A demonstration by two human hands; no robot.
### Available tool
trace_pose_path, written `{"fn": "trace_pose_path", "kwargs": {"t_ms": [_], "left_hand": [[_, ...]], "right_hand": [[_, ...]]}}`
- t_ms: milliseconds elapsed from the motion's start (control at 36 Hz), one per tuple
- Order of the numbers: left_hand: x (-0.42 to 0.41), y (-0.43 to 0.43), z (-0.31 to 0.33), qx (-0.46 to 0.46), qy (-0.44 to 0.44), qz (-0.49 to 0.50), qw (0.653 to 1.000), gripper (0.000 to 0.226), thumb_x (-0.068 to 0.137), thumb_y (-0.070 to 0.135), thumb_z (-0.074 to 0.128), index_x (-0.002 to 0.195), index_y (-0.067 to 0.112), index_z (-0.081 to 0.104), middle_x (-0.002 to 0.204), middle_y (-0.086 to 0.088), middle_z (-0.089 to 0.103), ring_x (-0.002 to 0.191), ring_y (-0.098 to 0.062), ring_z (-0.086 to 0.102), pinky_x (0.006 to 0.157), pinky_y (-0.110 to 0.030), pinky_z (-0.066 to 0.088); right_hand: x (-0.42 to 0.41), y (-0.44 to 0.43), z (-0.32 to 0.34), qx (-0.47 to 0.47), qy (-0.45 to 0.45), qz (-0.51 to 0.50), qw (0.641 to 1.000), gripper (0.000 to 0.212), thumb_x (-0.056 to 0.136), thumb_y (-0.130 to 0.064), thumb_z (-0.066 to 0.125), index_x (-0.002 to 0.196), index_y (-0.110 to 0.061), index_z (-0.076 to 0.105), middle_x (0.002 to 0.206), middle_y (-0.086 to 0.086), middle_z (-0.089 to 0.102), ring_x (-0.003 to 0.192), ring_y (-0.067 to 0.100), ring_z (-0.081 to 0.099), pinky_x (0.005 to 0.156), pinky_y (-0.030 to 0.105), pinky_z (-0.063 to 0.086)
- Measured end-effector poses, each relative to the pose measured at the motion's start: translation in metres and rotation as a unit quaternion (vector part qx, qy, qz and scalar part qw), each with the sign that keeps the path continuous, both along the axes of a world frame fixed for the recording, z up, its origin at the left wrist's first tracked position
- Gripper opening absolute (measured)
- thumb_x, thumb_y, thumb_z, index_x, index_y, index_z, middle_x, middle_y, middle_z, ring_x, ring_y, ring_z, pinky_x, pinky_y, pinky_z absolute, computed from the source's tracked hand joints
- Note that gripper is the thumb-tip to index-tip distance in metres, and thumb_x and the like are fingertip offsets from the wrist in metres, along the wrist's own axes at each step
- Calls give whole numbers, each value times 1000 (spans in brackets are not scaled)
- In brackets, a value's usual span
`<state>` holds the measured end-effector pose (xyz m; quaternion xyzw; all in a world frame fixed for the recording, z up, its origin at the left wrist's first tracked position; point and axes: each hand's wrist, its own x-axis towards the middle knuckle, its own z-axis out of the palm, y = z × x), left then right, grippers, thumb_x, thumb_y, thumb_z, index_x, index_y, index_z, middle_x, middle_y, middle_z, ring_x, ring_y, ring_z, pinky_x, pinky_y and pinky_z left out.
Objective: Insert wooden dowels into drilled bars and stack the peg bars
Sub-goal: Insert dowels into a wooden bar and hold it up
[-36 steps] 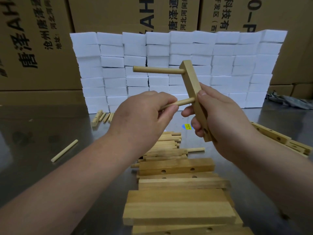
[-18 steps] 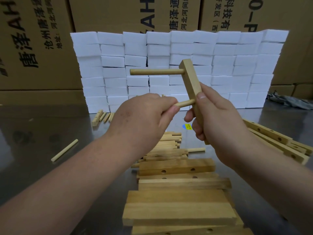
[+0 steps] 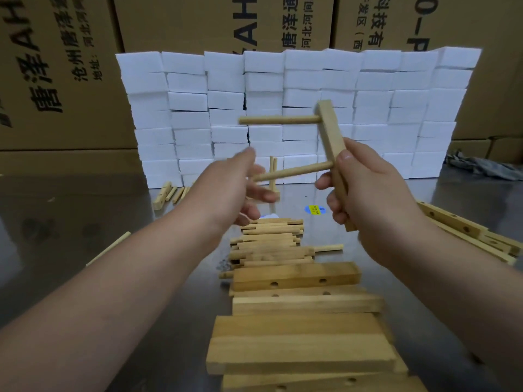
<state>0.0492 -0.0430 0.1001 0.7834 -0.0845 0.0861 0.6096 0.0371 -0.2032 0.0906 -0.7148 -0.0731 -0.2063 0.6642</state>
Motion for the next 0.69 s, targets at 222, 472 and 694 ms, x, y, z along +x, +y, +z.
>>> {"fn": "trace_pose_path", "kwargs": {"t_ms": [222,472,694], "left_hand": [[23,13,-44,462,34,-47,885,22,88,34,55,106,35,68,106,17,63,81,2,53,64,-16,39],[27,12,-45,463,22,-119,878,15,80,47,64,91,39,69,79,26,55,79,5,52,60,-13,36],[31,15,-49,489,-2,-137,861,17,82,34,67,98,38,67,83,23,59,77,9,52,63,-8,38]], "right_hand": [[13,-8,0,93,94,-26,991,26,98,-26,34,117,-23,53,61,-4,60,38,9,43,37,15,36],[9,0,-6,72,99,9,992,20,98,-26,35,108,-24,52,52,-9,61,39,8,45,38,19,38],[3,7,5,131,175,37,975,39,102,-26,32,74,-8,51,67,6,62,53,20,50,44,23,43]]}}
